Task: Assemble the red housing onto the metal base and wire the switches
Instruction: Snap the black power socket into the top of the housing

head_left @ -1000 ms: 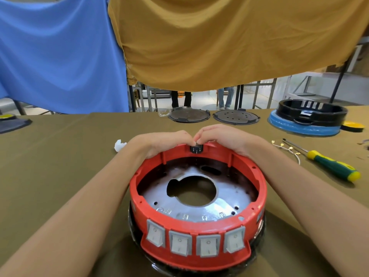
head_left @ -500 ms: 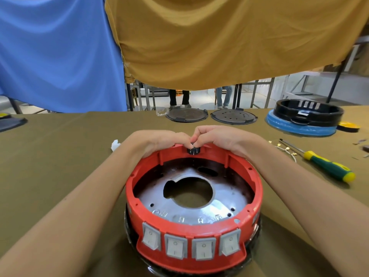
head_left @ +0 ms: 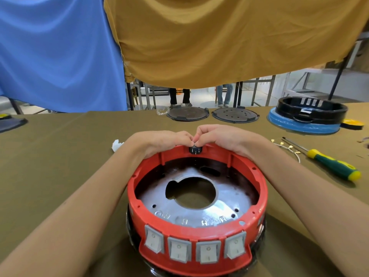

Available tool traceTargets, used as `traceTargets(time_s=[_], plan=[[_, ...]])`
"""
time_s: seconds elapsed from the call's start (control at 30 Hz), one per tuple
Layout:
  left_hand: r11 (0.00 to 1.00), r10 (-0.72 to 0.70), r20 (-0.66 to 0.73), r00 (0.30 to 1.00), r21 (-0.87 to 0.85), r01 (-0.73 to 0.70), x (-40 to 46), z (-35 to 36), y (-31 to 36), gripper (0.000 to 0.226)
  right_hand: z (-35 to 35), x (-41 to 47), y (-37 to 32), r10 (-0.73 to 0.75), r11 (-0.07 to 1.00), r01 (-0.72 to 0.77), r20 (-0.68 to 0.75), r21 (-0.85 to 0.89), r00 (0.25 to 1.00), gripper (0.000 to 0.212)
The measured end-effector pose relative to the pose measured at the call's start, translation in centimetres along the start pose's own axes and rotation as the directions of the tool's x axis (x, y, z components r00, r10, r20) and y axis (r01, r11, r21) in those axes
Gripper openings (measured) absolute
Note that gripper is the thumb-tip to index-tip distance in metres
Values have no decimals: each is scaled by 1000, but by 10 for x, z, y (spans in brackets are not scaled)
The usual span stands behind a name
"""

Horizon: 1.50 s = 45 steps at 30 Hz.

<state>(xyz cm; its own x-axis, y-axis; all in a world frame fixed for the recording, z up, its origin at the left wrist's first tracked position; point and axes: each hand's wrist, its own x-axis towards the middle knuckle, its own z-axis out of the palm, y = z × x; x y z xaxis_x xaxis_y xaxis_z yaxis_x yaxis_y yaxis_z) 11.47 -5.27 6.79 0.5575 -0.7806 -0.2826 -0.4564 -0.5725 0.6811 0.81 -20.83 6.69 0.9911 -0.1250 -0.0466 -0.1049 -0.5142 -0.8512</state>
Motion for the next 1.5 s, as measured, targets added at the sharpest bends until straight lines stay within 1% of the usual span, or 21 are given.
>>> traceTargets(time_s=[0.13,0.27,0.37,0.43,0.53,0.57,0.6,0.63,0.7,0.77,0.8,0.83,0.93,1.03,1.1,1.2,1.27,1.4,1.47,1.5], plan=[[999,39,32,999,-33,-38,-4,-1,-1,22,0,-1,2,-12,1000,13,-16,13,1000,7],[999,31,-75,997,-9,-32,-2,4,-1,27,-2,2,4,14,997,-13,-9,73,1000,9],[992,80,-88,993,-90,-88,-10,0,-1,25,-5,-1,11,57,969,-58,12,241,998,9],[988,71,-100,992,-132,-84,-22,-8,-6,24,-7,-8,19,28,979,-25,-12,202,1000,10],[998,18,-23,1000,-62,-19,-43,-20,-16,30,-12,-18,22,-61,976,76,-81,203,995,23],[1000,-5,-13,1000,-26,5,-49,-19,-19,29,-15,-21,20,-94,973,111,-95,202,991,25],[1000,-19,-26,999,-4,19,-53,-16,-22,25,-16,-23,17,-132,972,150,-107,181,985,24],[1000,-21,-63,998,-10,21,-56,-12,-26,21,-16,-24,14,-180,974,195,-125,119,976,23],[994,-21,-168,986,-113,2,-58,-1,-35,19,-10,-24,5,-279,958,264,-149,-111,949,19],[957,-47,-231,972,-290,-22,-58,9,-41,23,-2,-20,2,-307,908,244,-144,-341,941,18],[929,-68,-241,968,-370,-27,-58,13,-42,26,2,-18,1,-283,890,204,-142,-407,949,19],[903,-87,-244,966,-428,-27,-58,15,-42,27,4,-17,1,-247,886,164,-142,-433,959,20],[858,-110,-231,967,-512,-25,-59,18,-38,30,2,-13,0,-160,915,94,-140,-392,977,19],[846,-109,-220,969,-532,-26,-61,19,-36,54,-3,-3,-15,-76,898,23,-105,-440,992,13],[847,-108,-226,968,-531,-29,-60,19,-35,60,-2,-1,-18,-63,884,16,-86,-468,994,14],[858,-101,-242,965,-512,-38,-60,19,-37,59,3,-6,-7,-131,908,72,-118,-413,984,14],[856,-97,-252,963,-514,-48,-61,19,-36,57,7,-7,-4,-159,903,88,-137,-420,978,14],[852,-100,-281,954,-520,-64,-63,20,-35,43,6,-2,-10,-100,902,27,-148,-431,984,16],[842,-101,-281,954,-535,-69,-64,20,-35,33,5,-3,-10,-74,924,13,-146,-382,986,16],[834,-98,-273,957,-547,-71,-65,21,-36,34,6,-5,-8,-68,939,12,-151,-343,986,16]])
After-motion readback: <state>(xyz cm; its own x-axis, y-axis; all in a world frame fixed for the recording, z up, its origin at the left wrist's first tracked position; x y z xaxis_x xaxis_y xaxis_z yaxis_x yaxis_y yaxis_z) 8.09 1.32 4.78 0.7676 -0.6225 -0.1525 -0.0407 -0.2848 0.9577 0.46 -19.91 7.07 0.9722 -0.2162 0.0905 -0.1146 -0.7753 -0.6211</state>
